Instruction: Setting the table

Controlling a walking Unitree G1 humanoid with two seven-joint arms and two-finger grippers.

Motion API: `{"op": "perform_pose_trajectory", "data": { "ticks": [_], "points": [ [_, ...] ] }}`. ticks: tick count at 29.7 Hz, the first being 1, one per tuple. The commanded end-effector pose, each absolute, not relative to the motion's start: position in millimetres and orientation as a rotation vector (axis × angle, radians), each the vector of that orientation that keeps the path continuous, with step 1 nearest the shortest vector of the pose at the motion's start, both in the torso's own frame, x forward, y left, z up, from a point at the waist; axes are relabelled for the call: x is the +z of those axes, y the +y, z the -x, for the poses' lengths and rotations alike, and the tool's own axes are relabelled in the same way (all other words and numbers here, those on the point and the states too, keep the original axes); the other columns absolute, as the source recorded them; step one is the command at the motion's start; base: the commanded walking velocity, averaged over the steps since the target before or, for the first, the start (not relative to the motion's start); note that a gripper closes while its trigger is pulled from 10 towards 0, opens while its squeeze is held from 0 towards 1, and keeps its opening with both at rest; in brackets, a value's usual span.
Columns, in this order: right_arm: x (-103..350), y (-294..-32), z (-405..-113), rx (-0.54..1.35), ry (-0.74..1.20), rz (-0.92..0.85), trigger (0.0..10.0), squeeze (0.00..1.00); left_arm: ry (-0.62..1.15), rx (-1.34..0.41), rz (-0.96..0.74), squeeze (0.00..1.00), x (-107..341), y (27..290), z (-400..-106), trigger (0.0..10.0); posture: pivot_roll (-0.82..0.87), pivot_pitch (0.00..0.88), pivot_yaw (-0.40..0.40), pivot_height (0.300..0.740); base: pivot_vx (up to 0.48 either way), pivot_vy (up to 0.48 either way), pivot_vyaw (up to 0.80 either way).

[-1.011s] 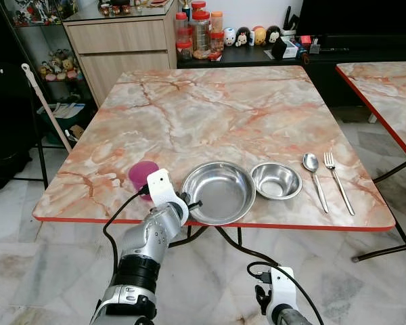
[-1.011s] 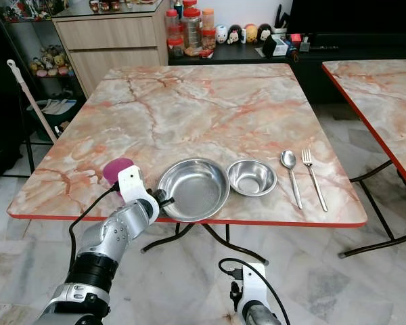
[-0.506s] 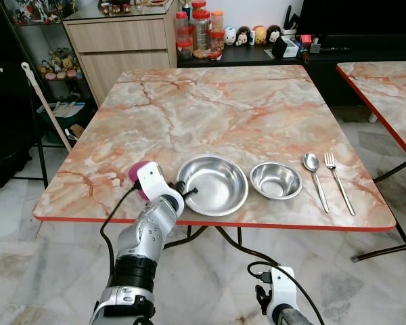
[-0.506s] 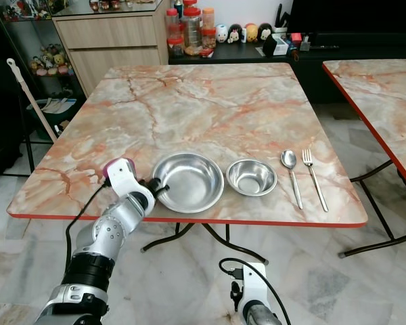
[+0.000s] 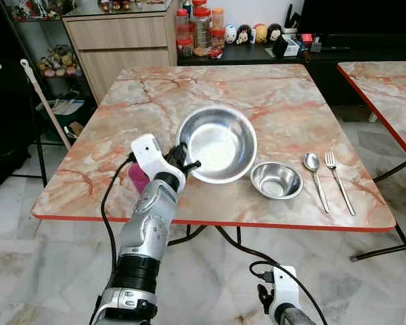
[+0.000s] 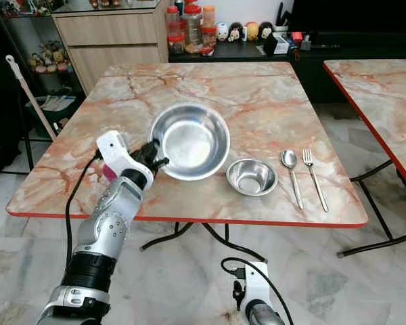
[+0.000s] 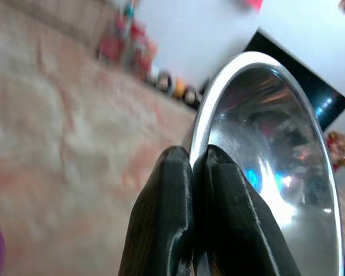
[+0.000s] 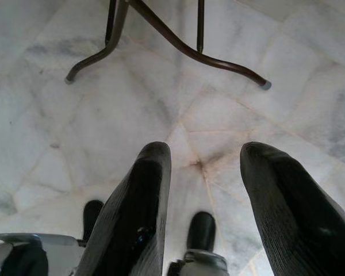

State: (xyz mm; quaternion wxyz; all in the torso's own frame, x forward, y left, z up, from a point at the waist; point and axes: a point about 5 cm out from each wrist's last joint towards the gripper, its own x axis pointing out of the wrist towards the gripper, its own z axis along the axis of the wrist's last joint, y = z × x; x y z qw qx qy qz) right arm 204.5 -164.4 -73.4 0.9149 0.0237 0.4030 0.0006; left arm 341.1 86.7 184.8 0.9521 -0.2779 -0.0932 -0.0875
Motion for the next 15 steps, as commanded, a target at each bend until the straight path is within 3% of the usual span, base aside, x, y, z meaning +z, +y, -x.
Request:
{"op": "perform_pose_trajectory", "data": {
  "ticks": [1,8,11,15],
  "points": [
    [-74.2,-164.2,-202.8,0.016,0.832,-0.036,10.0,0.00,-0.252,-0.174,0.579,0.00,190.4,77.6,-335.3,10.0,0.05,0.000,0.006,0.740,0.000,-0.326,0.00],
    [-73.6,-165.9,-203.7,0.027,0.830,-0.017,10.0,0.00,-0.319,-0.088,0.487,0.00,189.4,104.3,-338.1,10.0,0.05,0.000,-0.006,0.740,0.000,-0.047,0.00],
    [-72.7,-165.3,-205.2,0.031,0.825,-0.016,10.0,0.00,-0.347,-0.053,0.482,0.00,190.1,112.9,-338.2,10.0,0.06,0.000,-0.009,0.740,0.000,-0.480,0.00],
    [-71.8,-163.8,-207.1,0.041,0.821,-0.013,10.0,0.00,-0.376,-0.029,0.472,0.00,192.1,120.1,-337.0,10.0,0.07,0.000,-0.018,0.740,0.000,0.000,0.00]
  ]
}}
